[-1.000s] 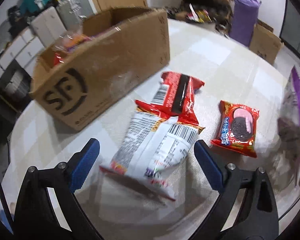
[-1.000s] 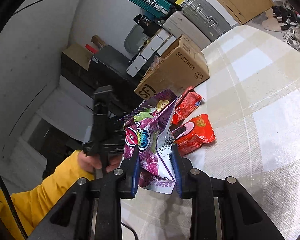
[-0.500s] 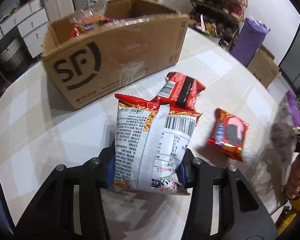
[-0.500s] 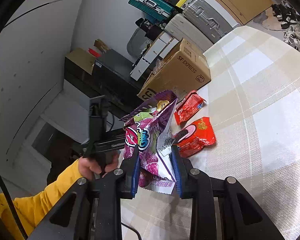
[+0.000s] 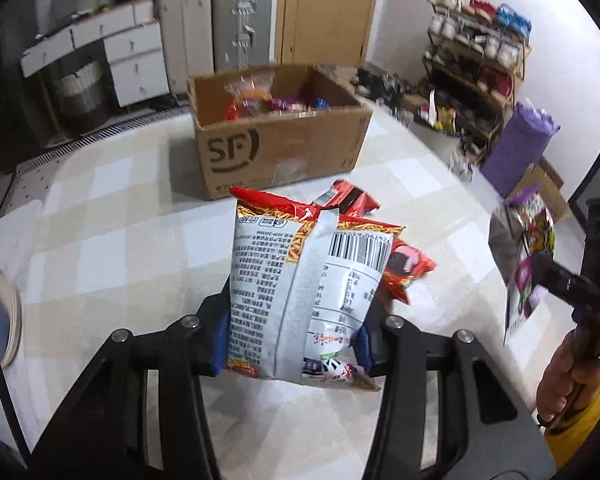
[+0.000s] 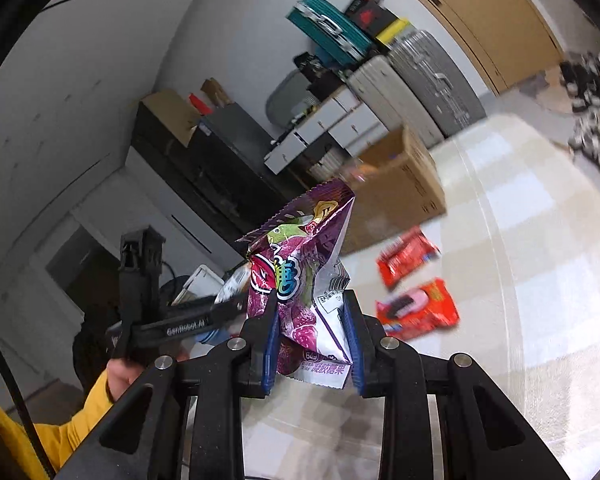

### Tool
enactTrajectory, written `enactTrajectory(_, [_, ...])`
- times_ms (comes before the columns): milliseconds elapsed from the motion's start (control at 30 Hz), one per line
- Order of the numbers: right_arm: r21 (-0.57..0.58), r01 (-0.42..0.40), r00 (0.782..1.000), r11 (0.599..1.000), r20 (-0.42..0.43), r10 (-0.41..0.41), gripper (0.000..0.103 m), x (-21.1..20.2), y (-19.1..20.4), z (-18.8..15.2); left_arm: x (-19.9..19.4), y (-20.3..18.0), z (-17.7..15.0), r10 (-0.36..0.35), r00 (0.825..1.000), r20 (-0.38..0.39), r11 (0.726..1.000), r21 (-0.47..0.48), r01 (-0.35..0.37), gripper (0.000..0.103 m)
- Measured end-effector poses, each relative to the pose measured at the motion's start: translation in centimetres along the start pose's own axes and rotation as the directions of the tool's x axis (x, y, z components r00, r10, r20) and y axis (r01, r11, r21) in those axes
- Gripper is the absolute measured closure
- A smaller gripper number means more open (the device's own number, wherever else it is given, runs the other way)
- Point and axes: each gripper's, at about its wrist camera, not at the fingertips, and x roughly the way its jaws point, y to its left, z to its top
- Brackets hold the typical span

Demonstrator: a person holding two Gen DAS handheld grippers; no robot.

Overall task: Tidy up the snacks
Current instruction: 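Grasp the white-and-red chip bag with the left gripper while the right holds the candy bag, then carry both held bags over the cardboard box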

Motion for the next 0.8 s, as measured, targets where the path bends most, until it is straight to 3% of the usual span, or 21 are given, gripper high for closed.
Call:
enactTrajectory(233, [-0.088, 0.027, 0.999, 0.996, 0.022, -0.025, 0.075, -0.8, 4.2, 0.8, -7.5, -1.8, -3.8, 0.048, 0.992, 0.116, 0.998, -0.045, -0.043, 0.059])
enactTrajectory(400, [-0.103, 0.048, 0.999, 0.994, 0.005, -0.048, 0.075, -0.8, 5.5, -0.6, -11.6, -2.5, -7.1, 0.032, 0.987, 0.156, 0.998, -0.054, -0.023, 0.059])
enactTrajectory(633, [-0.125, 0.048, 0.999, 0.991, -0.006, -0.05, 0.075, -0.8, 6.5, -0.9, -14.4, -2.9, -10.3, 0.024, 0.985, 0.172, 0.996, -0.091, -0.008, 0.059])
enactTrajectory(800, [-0.13, 0.047, 0.999, 0.99, 0.01, -0.046, 0.075, -0.8, 6.6, 0.0, -14.7, -2.7, -10.7, 0.008, 0.984, 0.178, 0.995, -0.103, 0.01, 0.059])
